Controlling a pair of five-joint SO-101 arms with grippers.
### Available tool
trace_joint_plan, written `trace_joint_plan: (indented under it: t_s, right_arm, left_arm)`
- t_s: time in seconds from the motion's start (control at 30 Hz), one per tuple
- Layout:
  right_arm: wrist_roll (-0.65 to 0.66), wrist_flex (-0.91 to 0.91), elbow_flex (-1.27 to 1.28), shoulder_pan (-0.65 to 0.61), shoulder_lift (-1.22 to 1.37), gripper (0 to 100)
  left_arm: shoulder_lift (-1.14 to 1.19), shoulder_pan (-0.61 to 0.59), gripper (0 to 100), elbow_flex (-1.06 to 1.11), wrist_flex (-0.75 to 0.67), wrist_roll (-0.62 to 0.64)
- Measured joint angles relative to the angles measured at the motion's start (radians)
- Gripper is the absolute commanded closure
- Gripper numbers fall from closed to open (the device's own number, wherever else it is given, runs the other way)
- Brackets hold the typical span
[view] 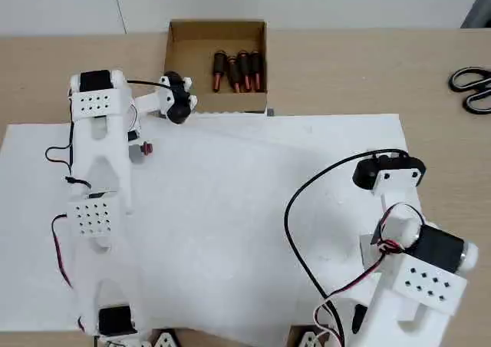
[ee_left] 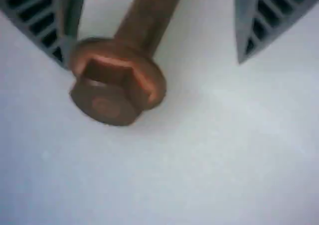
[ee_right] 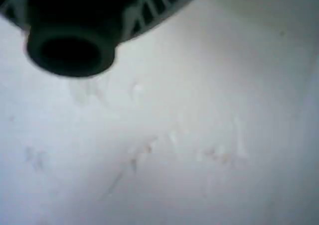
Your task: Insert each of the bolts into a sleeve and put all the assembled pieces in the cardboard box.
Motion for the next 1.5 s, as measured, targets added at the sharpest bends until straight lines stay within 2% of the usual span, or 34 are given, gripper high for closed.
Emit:
trace_joint_plan:
  t_s: [0.2, 0.53, 0.67, 0.83, 1.03, 1.27, 1.5]
  right_arm:
    - [0.0, 0.0, 0.0, 0.0, 0.0, 99.5]
    - [0.0, 0.0, 0.0, 0.0, 0.0, 99.5]
    - [0.0, 0.0, -0.008, 0.0, -0.003, 99.5]
    - [0.002, 0.0, -0.091, 0.0, -0.003, 99.5]
    - [0.002, 0.0, -0.161, 0.0, -0.003, 99.5]
    - [0.002, 0.0, -0.167, -0.074, -0.003, 99.5]
    - [0.003, 0.0, -0.176, -0.144, -0.129, 99.5]
  left_arm:
    - [0.04, 0.003, 100, -0.021, 0.02, -0.003]
    - [0.054, -0.005, 99, -0.114, 0.018, 0.04]
    - [0.052, 0.005, 99, -0.176, 0.011, 0.098]
    - [-0.009, 0.029, 100, -0.153, 0.012, 0.216]
    - [-0.296, 0.109, 100, 0.081, 0.014, 0.353]
    - [-0.677, 0.252, 100, 0.407, 0.014, 0.62]
    - [-0.925, 0.351, 100, 0.684, 0.015, 0.713]
